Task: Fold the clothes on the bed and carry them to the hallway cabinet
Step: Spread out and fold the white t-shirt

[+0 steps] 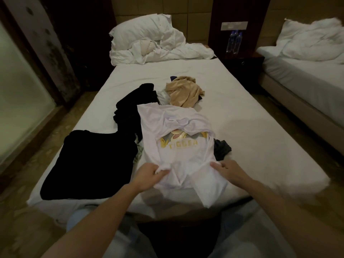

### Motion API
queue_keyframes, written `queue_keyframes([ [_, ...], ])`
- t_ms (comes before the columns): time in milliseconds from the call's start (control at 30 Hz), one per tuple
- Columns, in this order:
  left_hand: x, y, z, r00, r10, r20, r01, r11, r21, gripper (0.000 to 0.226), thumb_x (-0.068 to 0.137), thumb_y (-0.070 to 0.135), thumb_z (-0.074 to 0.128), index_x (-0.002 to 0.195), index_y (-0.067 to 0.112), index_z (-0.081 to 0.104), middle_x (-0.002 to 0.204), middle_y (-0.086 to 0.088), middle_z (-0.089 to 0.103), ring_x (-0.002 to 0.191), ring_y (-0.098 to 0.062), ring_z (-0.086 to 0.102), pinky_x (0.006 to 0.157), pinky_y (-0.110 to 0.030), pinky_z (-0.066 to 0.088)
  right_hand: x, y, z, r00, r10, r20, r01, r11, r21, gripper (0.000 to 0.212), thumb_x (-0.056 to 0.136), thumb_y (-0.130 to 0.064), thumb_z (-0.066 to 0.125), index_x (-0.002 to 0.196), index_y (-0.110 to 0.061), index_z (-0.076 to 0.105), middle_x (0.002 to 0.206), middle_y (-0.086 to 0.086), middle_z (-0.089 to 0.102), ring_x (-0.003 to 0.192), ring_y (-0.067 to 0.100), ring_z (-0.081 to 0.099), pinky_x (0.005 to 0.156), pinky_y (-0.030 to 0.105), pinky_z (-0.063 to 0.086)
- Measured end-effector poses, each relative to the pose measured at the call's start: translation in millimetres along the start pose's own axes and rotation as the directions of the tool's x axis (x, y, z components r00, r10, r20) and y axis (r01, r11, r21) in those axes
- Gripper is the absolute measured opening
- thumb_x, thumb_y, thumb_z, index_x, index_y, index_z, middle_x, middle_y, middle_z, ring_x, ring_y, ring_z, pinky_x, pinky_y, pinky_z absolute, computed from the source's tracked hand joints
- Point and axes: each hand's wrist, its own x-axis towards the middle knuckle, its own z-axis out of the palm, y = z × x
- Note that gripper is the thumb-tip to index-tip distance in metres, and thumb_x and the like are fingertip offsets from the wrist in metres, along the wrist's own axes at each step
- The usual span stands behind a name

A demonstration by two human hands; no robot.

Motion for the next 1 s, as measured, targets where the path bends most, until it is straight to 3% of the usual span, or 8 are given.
queue_keyframes([
  [100,3,5,-20,0.970,-0.176,-0.166,0.108,0.930,-0.351,0.046,0.085,0.046,0.070,0.058,0.013,0.053,0.056,0.003,0.048,0.055,-0.009,0.043,0.052,-0.029,0.033,2,-10,-9,0.994,0.066,-0.090,-0.056,0.992,0.115,0.052,0.094,-0.040,0.061,0.054,-0.014,0.040,0.048,-0.008,0.043,0.047,0.006,0.039,0.054,0.023,0.029],
  [167,6,12,-34,0.952,-0.228,-0.203,0.102,0.866,-0.490,0.021,0.084,0.027,0.068,0.092,0.007,0.070,0.085,-0.003,0.069,0.079,-0.012,0.060,0.070,-0.034,0.050,3,-19,-12,0.991,0.054,-0.119,-0.032,0.984,0.178,0.045,0.095,-0.037,0.062,0.066,-0.002,0.057,0.066,0.005,0.060,0.063,0.014,0.054,0.059,0.026,0.037],
  [267,6,20,-51,0.951,-0.220,-0.216,0.060,0.821,-0.568,0.039,0.090,-0.004,0.056,0.122,0.017,0.061,0.112,0.000,0.068,0.101,-0.014,0.064,0.086,-0.033,0.054,4,-35,-17,0.991,0.040,-0.128,-0.009,0.973,0.233,0.032,0.091,-0.031,0.069,0.084,-0.001,0.060,0.082,0.009,0.064,0.074,0.018,0.058,0.063,0.029,0.041],
  [433,2,23,-69,0.958,-0.181,-0.221,0.080,0.913,-0.400,0.035,0.088,-0.003,0.052,0.114,0.021,0.052,0.097,0.002,0.063,0.080,-0.021,0.062,0.047,-0.022,0.048,13,-56,-30,0.982,0.010,-0.190,0.021,0.987,0.161,0.020,0.081,-0.013,0.073,0.088,-0.014,0.055,0.086,0.000,0.061,0.078,0.018,0.056,0.062,0.028,0.042],
  [667,4,6,-76,0.958,-0.252,-0.138,0.182,0.905,-0.385,0.031,0.084,0.007,0.072,0.113,0.014,0.061,0.105,-0.003,0.065,0.096,-0.017,0.062,0.077,-0.024,0.046,28,-54,-40,0.976,-0.024,-0.216,-0.053,0.937,-0.346,0.010,0.098,-0.016,0.045,0.099,-0.016,0.035,0.102,0.016,0.053,0.085,0.034,0.054,0.068,0.034,0.035],
  [833,13,9,-75,0.963,-0.224,-0.149,0.120,0.855,-0.505,0.026,0.075,0.015,0.064,0.099,0.009,0.069,0.097,-0.008,0.073,0.091,-0.018,0.069,0.083,-0.039,0.055,31,-59,-45,0.977,0.015,-0.214,-0.046,0.989,-0.139,0.018,0.094,-0.010,0.051,0.107,-0.020,0.042,0.090,0.011,0.056,0.079,0.030,0.056,0.063,0.032,0.040],
  [933,26,12,-69,0.965,-0.230,-0.127,0.113,0.801,-0.588,0.029,0.084,-0.002,0.054,0.109,0.009,0.065,0.100,-0.001,0.070,0.097,-0.018,0.066,0.080,-0.029,0.053,35,-64,-48,0.972,-0.098,-0.213,0.094,0.995,-0.031,0.016,0.089,-0.014,0.065,0.095,-0.025,0.055,0.090,0.002,0.065,0.082,0.022,0.060,0.062,0.019,0.041],
  [1000,33,14,-65,0.965,-0.249,-0.082,0.154,0.792,-0.591,0.033,0.086,0.000,0.054,0.116,0.010,0.061,0.099,0.005,0.067,0.099,-0.019,0.064,0.076,-0.024,0.050,36,-66,-50,0.984,-0.138,-0.112,0.138,0.990,-0.004,0.013,0.081,-0.036,0.074,0.089,-0.031,0.065,0.092,-0.007,0.068,0.087,0.016,0.062,0.069,0.018,0.043],
])
